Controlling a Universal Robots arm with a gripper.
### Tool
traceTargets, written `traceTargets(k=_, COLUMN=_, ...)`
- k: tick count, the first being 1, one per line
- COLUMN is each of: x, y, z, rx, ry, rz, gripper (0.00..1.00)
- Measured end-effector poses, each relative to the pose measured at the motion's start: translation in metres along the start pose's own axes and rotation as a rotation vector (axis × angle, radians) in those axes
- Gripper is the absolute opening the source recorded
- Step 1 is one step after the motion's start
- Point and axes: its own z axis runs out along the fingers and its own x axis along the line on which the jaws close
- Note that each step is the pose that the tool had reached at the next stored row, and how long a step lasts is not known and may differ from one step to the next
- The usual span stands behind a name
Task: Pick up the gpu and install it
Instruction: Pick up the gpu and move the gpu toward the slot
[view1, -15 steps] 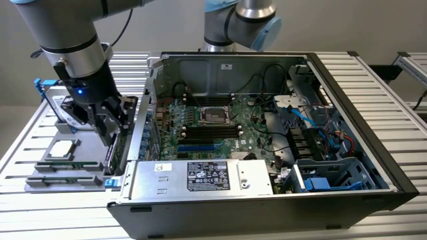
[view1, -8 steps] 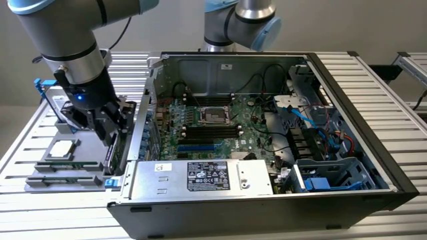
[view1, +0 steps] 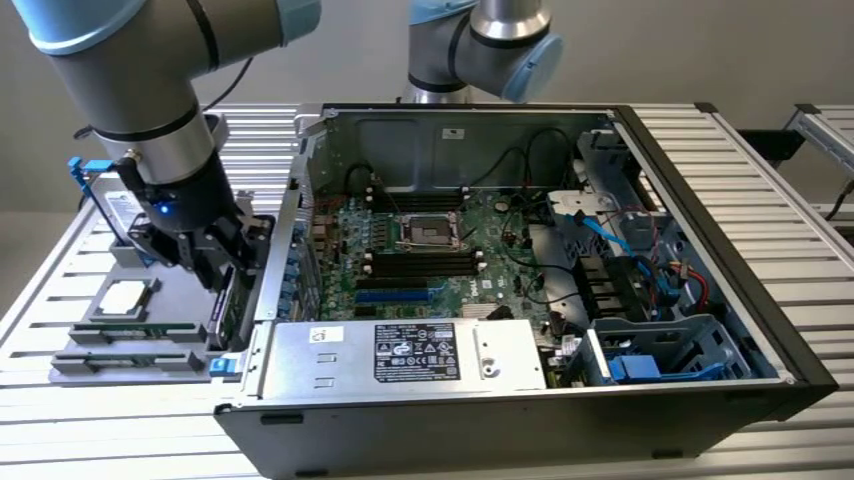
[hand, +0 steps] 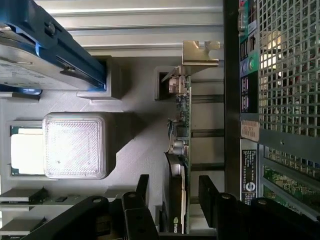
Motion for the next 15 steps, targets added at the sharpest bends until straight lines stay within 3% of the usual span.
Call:
traceTargets(k=7, x=-0.0052, y=0.0002, z=0.0027, rx=0.0, ry=-0.0003, rz=0.01, gripper=0.52)
traceTargets(k=15, x=-0.0011, y=0.0002, z=0.0027, rx=0.0002, ry=-0.0004, rz=0.01, gripper=0.52)
